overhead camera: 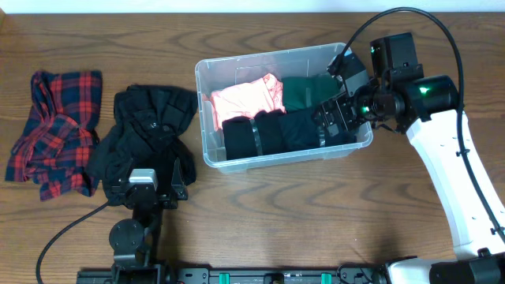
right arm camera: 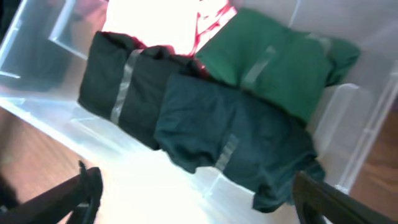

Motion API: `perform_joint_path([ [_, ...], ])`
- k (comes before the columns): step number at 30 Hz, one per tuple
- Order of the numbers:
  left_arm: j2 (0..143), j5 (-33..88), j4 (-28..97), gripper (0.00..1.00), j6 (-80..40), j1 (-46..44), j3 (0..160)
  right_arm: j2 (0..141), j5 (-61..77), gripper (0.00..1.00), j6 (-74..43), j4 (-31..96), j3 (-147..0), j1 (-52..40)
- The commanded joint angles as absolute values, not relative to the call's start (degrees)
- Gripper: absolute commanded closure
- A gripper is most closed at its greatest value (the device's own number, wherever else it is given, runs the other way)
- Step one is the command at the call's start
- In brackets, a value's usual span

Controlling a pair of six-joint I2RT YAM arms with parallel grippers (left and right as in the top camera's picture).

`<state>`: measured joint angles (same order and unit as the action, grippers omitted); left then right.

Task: Pack container

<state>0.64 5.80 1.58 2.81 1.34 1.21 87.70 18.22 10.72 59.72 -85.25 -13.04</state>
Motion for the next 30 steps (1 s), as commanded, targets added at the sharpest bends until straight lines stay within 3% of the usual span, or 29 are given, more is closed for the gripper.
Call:
perform_joint_path([
  [1,0.6,6.66,3.53,0.02,2.7,1.54,0.23,87.48,16.56,0.16,10.09,59.13,-87.05,-12.88],
  [3,0.6,6.66,3.53,0.02,2.7,1.54,0.23,87.57,16.43,0.32,10.07,59.2,-87.02,-12.97],
  [7,0.6,6.66,3.53,0.02,2.7,1.54,0.23,89.01,14.76,0.97,8.14,59.37,-86.89,-13.34],
  [30,0.6,6.66,3.55,0.02,2.7,1.54,0.23,113.38,9.5,0.99,6.24,52.23,-86.89,-16.6],
])
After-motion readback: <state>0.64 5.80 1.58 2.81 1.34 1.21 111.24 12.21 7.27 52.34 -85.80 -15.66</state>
